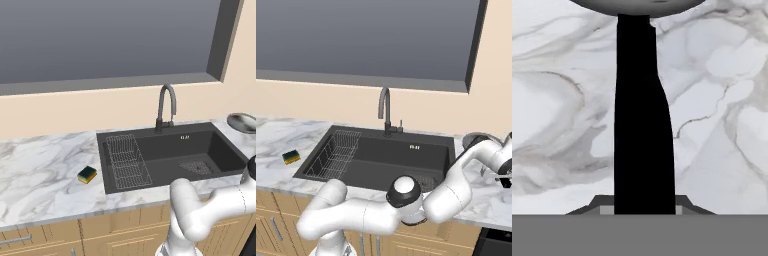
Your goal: Pick the pan and sponge and place them into the sink. Then turn on the water.
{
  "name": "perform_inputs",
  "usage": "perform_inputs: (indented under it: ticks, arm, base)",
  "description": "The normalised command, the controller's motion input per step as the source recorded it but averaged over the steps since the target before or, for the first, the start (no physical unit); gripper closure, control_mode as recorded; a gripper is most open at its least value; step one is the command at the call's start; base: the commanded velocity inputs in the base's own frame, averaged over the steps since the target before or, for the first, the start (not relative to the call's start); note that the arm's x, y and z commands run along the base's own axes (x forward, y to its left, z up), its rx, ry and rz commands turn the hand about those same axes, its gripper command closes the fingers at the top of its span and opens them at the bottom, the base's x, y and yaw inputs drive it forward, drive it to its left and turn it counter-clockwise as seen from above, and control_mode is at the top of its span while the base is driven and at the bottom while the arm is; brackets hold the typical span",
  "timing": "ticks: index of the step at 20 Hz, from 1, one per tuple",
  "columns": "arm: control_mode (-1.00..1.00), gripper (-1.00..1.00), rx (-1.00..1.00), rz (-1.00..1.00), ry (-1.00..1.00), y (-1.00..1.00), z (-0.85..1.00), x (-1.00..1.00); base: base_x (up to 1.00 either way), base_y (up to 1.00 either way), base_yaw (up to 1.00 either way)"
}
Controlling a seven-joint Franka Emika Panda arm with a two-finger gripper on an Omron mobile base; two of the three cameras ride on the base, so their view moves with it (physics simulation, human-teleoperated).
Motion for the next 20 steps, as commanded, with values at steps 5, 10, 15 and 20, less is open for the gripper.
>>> perform_inputs:
  ticks: [5,10,15,20]
  arm:
    - [-1.00,1.00,-0.03,0.17,-0.05,0.61,0.30,-0.17]
    - [-1.00,1.00,-0.05,0.18,-0.03,0.76,0.06,-0.18]
    - [-1.00,1.00,-0.06,0.18,-0.01,0.87,0.00,-0.20]
    - [-1.00,1.00,-0.08,0.17,-0.02,0.85,0.00,-0.17]
  base:
    - [0.00,0.00,0.00]
    - [0.00,0.00,0.00]
    - [0.00,0.00,0.00]
    - [0.00,0.00,0.00]
